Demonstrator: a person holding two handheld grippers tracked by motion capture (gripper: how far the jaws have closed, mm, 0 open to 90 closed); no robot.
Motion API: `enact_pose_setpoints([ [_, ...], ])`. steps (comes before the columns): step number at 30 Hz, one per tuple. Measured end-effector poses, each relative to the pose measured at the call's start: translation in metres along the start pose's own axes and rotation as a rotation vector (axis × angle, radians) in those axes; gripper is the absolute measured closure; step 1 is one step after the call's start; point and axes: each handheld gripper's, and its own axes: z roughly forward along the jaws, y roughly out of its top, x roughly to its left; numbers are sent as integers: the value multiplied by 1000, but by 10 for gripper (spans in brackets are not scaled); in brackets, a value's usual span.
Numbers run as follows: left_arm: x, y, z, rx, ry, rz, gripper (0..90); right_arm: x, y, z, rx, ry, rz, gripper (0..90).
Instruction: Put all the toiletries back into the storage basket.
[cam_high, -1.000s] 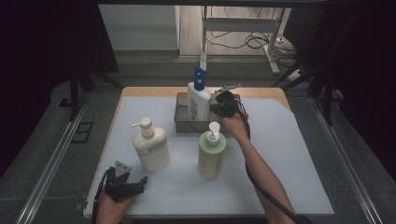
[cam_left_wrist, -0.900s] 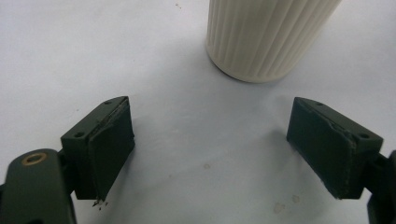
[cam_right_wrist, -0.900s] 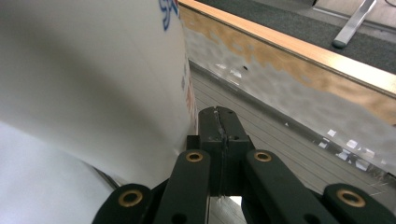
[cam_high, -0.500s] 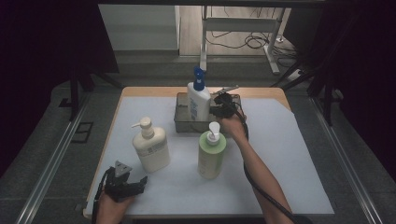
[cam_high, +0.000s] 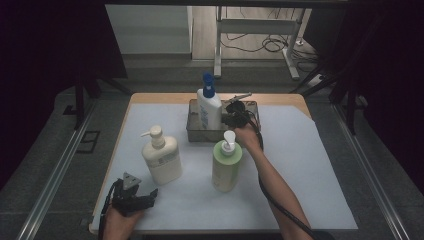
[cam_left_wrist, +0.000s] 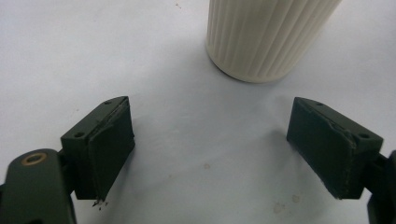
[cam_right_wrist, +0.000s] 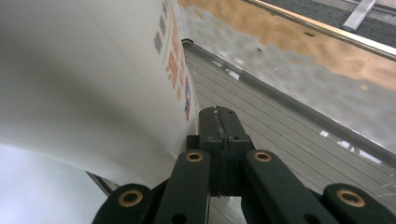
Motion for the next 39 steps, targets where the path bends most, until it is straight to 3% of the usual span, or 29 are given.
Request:
enact_pose_setpoints([
  [39,0,0,0,0,0,1,146,27,8,17,4,63,-51,897],
])
